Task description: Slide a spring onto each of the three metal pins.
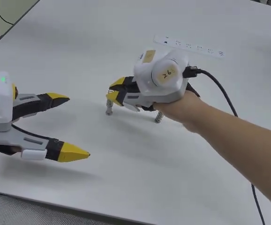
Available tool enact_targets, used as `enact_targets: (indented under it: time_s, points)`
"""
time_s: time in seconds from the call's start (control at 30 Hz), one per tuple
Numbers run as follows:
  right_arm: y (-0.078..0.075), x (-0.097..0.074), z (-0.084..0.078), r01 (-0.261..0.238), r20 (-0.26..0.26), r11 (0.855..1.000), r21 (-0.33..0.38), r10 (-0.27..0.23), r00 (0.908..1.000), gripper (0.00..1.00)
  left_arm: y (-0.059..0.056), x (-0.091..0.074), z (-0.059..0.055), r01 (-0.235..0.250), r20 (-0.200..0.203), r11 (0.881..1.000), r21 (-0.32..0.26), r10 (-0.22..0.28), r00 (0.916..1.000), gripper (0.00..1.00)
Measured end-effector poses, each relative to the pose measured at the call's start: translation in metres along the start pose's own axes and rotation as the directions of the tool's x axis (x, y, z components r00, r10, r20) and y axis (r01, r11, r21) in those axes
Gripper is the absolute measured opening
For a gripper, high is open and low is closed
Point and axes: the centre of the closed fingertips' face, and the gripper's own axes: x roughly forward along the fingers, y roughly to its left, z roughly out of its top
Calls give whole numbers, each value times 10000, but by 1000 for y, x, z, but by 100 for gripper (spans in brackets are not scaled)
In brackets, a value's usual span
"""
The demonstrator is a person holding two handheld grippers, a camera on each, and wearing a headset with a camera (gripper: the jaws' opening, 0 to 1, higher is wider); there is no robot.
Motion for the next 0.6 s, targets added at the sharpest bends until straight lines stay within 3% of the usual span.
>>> enact_targets:
  time_s: [0.3, 0.33, 0.6]
  points:
    - [13, 10, -16, -269, -602, 9996, -120, 261, 9978, 8, 0, 0, 2, -22, 57, 10000, -28, 22, 10000, 95]
    - [11, 10, -13, -211, -340, 9997, -152, 206, 9992, 8, 0, 1, 2, -14, 74, 10000, -35, 15, 10000, 95]
    - [9, 7, -14, -181, -323, 9976, 673, 203, 9993, 11, -1, 4, 2, 2, 72, 10000, -56, -2, 10000, 95]
